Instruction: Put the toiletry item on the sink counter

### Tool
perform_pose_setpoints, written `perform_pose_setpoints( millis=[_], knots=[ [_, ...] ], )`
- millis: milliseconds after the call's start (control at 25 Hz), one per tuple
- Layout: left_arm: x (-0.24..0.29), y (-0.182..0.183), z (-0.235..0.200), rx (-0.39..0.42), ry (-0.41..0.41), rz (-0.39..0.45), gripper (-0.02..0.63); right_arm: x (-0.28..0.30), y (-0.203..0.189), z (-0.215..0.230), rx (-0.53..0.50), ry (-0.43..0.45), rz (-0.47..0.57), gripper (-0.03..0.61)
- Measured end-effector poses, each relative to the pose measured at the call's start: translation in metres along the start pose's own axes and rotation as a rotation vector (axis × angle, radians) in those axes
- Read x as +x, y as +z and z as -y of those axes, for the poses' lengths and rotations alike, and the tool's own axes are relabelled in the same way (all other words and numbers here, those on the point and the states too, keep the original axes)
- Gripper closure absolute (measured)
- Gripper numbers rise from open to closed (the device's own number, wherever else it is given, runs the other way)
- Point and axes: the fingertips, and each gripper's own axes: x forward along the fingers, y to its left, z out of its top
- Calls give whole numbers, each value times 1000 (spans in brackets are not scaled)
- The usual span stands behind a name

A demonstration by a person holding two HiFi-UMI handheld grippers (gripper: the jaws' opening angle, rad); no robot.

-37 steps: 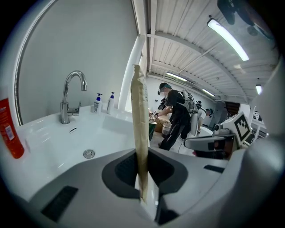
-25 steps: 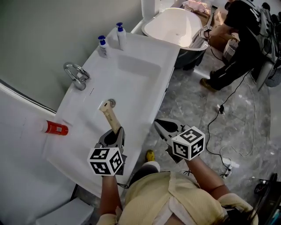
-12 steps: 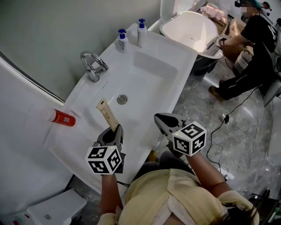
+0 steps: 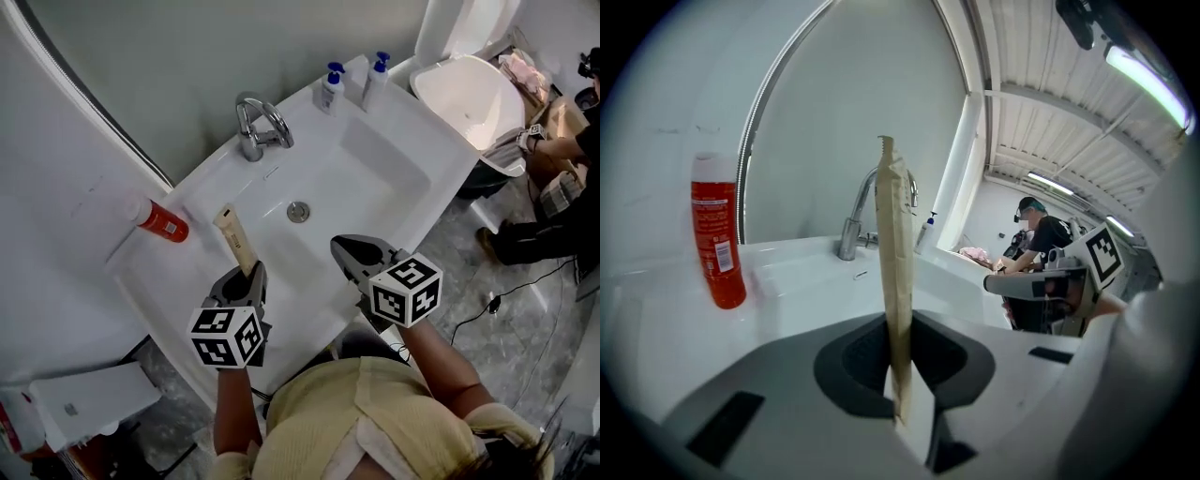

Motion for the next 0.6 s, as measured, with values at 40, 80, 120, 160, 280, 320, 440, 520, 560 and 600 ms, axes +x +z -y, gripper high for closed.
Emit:
perform_pose_setpoints(
  millis=[40,80,120,160,280,320,440,520,560,600],
  knots=[
    [1,1,-3,-10,20,3,549,5,3,2,-8,19,-10,551],
    [2,2,-6,-15,38,5,549,9,6,4,-16,37,-18,552],
    [3,3,-9,-16,56,4,549,14,8,6,-22,53,-25,551],
    [5,4,-13,-16,75,2,549,19,11,8,-28,70,-32,551],
    [9,7,-27,-24,131,-3,549,33,16,11,-49,121,-60,552],
    [10,9,-31,-30,146,-3,549,37,18,12,-56,138,-69,551],
    [14,14,-41,-38,189,-9,549,51,23,17,-71,185,-90,551],
    [16,17,-47,-41,215,-14,549,60,27,18,-81,218,-99,551],
    [17,19,-49,-41,228,-16,549,64,28,18,-86,235,-105,552],
    [17,20,-51,-40,241,-19,549,68,29,17,-91,252,-113,552]
  ],
)
